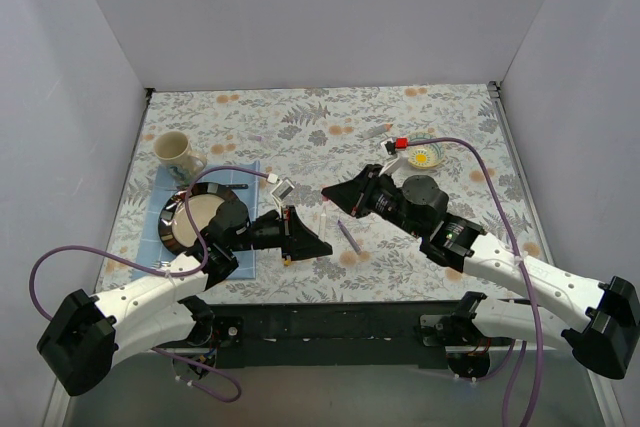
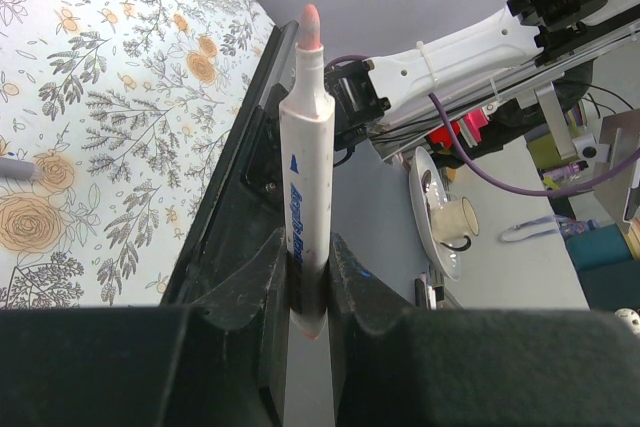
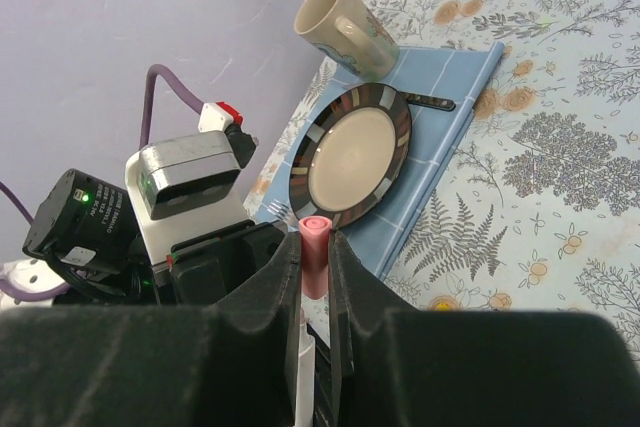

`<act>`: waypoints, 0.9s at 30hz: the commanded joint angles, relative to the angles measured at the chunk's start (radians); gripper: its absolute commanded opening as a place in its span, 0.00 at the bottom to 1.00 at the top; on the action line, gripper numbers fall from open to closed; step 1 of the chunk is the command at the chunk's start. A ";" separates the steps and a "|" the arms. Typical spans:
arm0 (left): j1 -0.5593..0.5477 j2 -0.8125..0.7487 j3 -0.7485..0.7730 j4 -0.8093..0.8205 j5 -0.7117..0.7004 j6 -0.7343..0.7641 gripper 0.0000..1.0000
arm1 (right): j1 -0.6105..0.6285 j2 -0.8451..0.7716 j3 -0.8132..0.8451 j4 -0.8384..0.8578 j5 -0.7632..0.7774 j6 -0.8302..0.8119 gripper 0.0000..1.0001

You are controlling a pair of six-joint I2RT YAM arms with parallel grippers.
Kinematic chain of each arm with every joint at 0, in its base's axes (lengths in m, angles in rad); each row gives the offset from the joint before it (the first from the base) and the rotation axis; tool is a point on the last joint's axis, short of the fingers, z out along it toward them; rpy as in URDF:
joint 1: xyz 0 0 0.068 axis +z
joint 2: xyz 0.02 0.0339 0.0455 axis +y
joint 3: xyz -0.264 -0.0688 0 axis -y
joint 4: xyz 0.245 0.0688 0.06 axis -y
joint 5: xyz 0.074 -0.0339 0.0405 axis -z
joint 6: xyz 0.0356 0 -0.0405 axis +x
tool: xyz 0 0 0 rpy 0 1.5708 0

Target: Insert the pens into the pen caps

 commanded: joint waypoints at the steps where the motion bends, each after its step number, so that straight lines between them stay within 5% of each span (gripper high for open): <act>1: -0.005 -0.014 -0.006 0.007 0.007 0.013 0.00 | 0.004 -0.022 0.043 0.031 0.020 -0.022 0.01; 27: -0.005 0.008 0.033 -0.010 -0.003 0.033 0.00 | 0.014 -0.024 -0.003 0.049 -0.029 -0.004 0.01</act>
